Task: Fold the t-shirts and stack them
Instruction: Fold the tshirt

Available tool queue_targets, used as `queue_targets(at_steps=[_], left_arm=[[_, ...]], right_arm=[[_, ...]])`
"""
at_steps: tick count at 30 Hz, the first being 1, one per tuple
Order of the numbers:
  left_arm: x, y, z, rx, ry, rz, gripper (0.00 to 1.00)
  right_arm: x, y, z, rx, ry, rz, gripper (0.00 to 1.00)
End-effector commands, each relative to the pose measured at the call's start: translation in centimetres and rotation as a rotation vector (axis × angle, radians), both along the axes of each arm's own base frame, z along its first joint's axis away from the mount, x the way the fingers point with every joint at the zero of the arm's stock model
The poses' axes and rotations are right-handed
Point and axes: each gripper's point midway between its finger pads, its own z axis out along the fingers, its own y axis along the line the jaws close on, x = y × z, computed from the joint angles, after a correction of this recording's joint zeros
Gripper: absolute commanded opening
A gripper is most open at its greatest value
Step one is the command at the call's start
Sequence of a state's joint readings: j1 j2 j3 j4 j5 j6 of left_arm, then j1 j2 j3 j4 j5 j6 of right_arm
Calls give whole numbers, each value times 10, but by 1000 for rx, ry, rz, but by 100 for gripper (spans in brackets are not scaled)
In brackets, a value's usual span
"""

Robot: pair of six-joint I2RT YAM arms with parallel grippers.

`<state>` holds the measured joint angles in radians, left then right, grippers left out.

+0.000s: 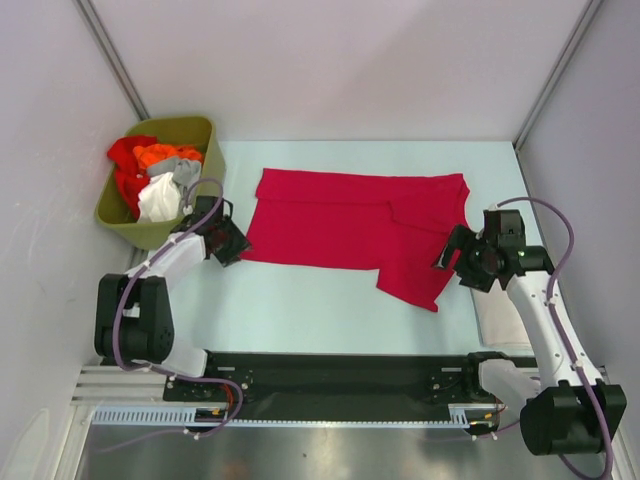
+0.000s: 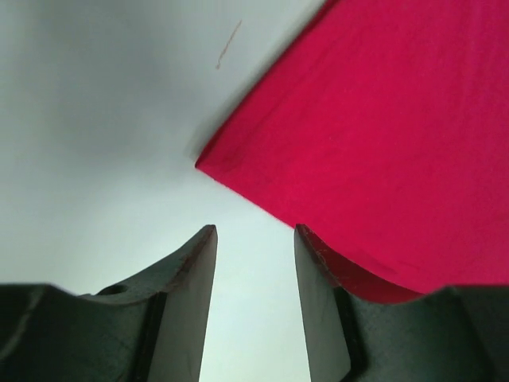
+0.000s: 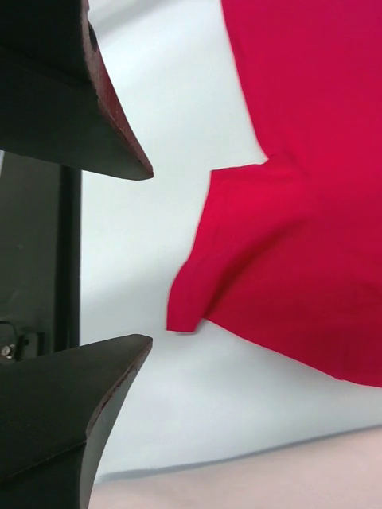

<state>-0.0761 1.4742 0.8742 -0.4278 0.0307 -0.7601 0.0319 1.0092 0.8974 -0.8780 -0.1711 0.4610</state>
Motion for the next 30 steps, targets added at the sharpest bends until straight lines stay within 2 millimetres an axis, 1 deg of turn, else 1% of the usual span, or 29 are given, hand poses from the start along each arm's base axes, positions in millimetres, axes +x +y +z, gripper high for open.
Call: queue_targets(at_steps=[1,2,3,4,6,9,12,13,15,17,18,19,20,21,22,23,24,25,26,27,28,29,30], left_arm=[[29,17,-6,58,-39,134,49],[29,20,-6,69,-41,141,48],[35,21,-3,75,-51,146,48],[36,22,-8,83,-35,154,48],[40,24,-8,88,-32,171,47],[39,25,-15,84,-3,204,47],[33,26,-24,98,31,219,47],[28,28,-27,114,54,219,47],[31,27,-26,129,39,187,49],[39,27,-17,195,3,100,52],[48,27,-2,231,-43,71,54],[48,32,7,308,-53,27,55],[49,26,17,340,-69,-5,59],[49,24,35,359,-103,-15,61],[47,23,43,381,-121,-23,62],[43,15,50,383,-138,-34,64],[36,14,51,384,-137,-31,64],[29,13,61,362,-161,10,64],[24,15,63,371,-171,43,62],[11,20,54,378,-149,71,59],[7,21,64,336,-192,144,57],[2,26,62,346,-205,186,54],[-2,29,55,337,-224,215,53]], right_arm=[[-13,11,7,49,19,34,85],[-13,12,10,50,5,36,85],[-15,11,13,50,3,34,85],[-16,11,14,49,-2,35,85],[-21,10,16,44,-6,36,84],[-27,9,13,35,1,37,85],[-28,8,13,35,1,35,85],[-28,9,12,35,6,35,85],[-26,9,11,37,5,29,85],[-24,10,8,41,15,29,85],[-22,11,9,47,11,32,85],[-21,11,8,49,15,28,85],[-19,11,8,51,13,31,85],[-18,11,7,50,16,30,85],[-17,11,5,50,22,32,85],[-14,11,5,51,18,28,85],[-13,12,3,55,24,27,85],[-14,13,0,62,35,29,85],[-13,15,-2,75,46,21,85],[-12,19,-1,96,45,28,85],[-11,20,-2,105,48,28,85],[-10,22,-2,114,51,28,85],[-10,23,-2,118,54,27,85]])
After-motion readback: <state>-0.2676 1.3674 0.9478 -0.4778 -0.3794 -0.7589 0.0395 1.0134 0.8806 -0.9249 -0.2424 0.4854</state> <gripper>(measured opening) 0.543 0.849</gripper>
